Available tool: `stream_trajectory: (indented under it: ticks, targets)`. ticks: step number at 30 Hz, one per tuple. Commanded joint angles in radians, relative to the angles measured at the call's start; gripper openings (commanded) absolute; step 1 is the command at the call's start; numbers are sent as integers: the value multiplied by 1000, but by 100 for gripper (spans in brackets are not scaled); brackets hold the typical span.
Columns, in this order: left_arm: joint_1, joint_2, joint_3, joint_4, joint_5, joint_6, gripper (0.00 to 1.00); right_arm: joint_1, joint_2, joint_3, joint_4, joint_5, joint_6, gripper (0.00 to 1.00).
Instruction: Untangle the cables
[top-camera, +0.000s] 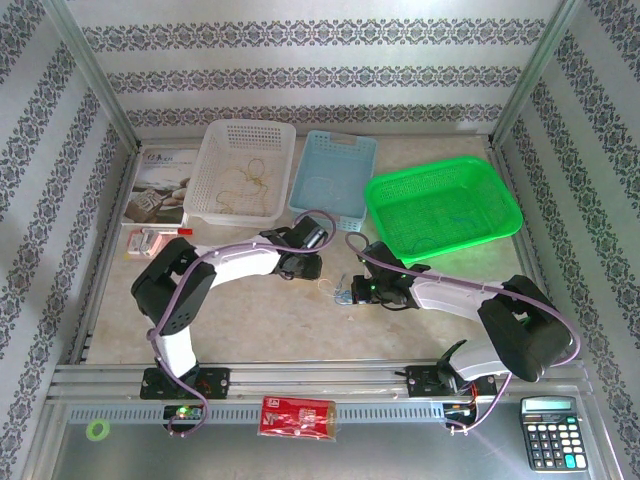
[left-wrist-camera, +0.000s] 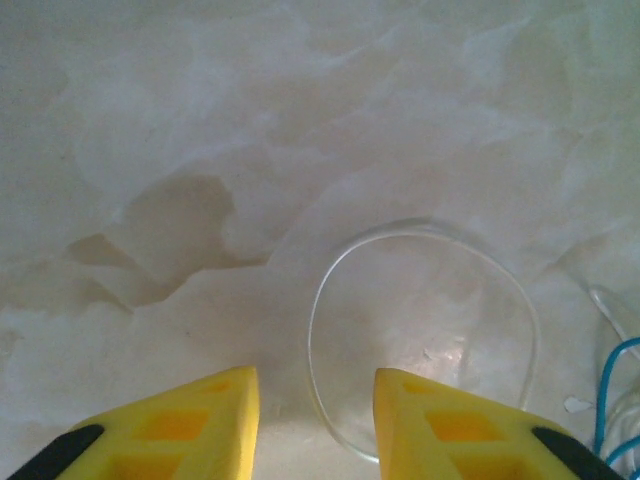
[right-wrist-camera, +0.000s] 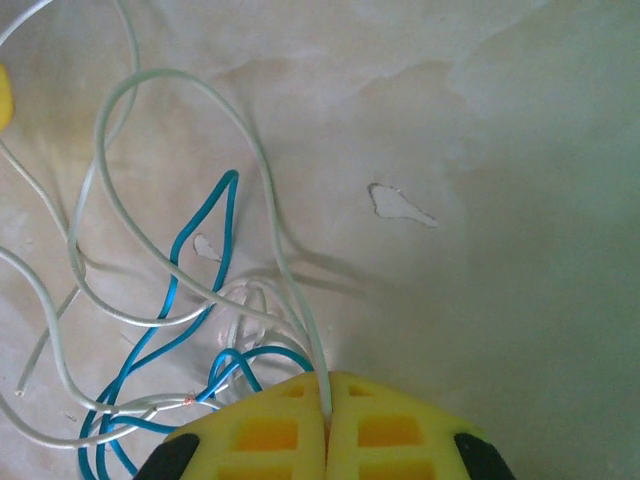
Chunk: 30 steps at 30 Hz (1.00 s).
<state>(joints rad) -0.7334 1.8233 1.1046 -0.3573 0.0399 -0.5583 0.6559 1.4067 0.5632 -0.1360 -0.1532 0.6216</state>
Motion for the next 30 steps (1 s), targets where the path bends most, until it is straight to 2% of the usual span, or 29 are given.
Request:
stream_trajectory:
  ticks: [1, 8, 11, 16, 22, 30]
  targets:
    - [-20, 21, 38, -50, -25, 17, 29, -10, -21, -17, 8, 22, -20, 1]
    - [-24, 48, 51, -60, -25, 26, 13, -18, -19, -16, 10, 16, -23, 1]
    - [-24, 42, 52, -62, -27, 31, 0, -19, -19, -15, 12, 16, -24, 1]
    - [-23, -47, 57, -87, -47, 44, 0, -24, -17, -17, 15, 16, -26, 0]
    - [-10, -237, 65, -88, -30, 39, 0, -30, -6, -18, 22, 15, -29, 0]
    - [40, -449, 57, 24, 117, -45, 0, -29, 15, -14, 35, 11, -26, 0]
